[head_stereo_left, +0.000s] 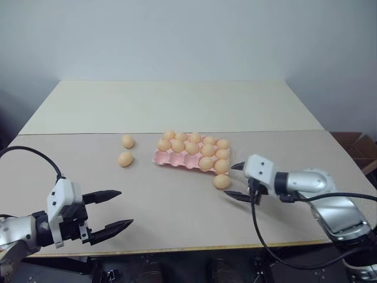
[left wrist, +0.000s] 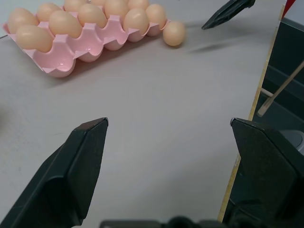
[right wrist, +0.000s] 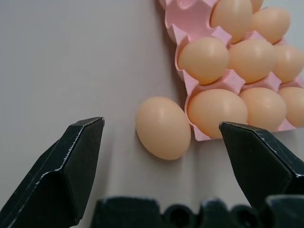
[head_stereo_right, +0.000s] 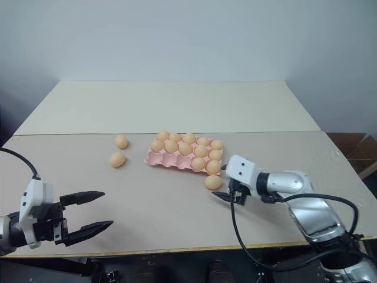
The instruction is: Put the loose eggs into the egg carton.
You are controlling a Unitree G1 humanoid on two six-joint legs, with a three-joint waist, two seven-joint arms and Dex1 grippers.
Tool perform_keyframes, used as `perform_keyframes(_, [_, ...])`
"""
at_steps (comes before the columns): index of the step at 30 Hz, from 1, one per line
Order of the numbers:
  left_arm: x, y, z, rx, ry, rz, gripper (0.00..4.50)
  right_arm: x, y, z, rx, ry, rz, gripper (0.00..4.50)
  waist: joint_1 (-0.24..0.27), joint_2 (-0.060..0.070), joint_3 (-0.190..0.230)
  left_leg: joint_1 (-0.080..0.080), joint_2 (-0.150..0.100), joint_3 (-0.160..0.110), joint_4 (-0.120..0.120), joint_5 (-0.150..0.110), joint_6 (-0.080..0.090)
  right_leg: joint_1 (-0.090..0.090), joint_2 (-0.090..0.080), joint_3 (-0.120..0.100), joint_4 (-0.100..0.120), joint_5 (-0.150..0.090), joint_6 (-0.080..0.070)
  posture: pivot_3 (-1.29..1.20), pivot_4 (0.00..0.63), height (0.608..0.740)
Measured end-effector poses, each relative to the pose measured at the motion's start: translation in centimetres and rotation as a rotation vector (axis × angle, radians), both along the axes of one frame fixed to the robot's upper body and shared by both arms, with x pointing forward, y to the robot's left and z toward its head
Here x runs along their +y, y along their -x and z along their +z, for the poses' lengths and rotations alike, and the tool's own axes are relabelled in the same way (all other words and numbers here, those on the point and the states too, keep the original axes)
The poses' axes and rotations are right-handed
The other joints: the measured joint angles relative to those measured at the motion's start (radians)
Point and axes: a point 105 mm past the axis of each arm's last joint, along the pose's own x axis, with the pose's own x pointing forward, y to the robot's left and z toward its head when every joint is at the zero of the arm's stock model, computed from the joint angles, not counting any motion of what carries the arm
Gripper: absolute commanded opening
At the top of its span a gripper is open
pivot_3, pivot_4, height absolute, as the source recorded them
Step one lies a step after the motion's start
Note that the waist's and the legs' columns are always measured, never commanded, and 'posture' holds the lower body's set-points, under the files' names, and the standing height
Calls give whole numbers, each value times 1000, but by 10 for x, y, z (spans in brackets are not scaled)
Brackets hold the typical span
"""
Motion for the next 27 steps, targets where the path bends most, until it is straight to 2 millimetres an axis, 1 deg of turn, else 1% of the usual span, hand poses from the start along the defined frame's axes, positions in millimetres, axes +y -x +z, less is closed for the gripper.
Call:
perform_keyframes(3, [0,1,0,1,-1,-1,4500,6,-5,-7,2,-5,8,4487,0,0,0,0,0,0,0,0,0,0,0,0,0,0,0,0,150,740])
perform_keyframes(5, [-2,2,0,2,-2,-6,4500,10,-8,-8,-6,-15,11,4487,0,0,0,1,0,0,0,0,0,0,0,0,1,0,0,0,150,740])
perform_keyframes(10, [-1,3,-2,10,-1,2,4500,11,-14,-14,-2,-27,1,4487,-1,0,0,2,0,0,0,0,0,1,0,0,2,0,0,0,150,740])
perform_keyframes(15, [-1,3,-2,8,-1,10,4500,15,-14,-26,25,-14,20,4487,-1,0,0,2,0,0,0,0,0,1,0,0,1,0,0,0,150,740])
perform_keyframes(25, [-1,4,-3,12,0,18,4500,18,-17,-29,28,-18,36,4487,-1,0,0,5,0,0,0,0,0,4,0,0,2,0,0,0,150,740])
perform_keyframes(27, [-1,4,-2,10,-1,19,4500,18,-17,-30,31,-22,36,4102,-1,0,0,6,0,0,0,0,0,5,0,0,2,0,0,0,150,740])
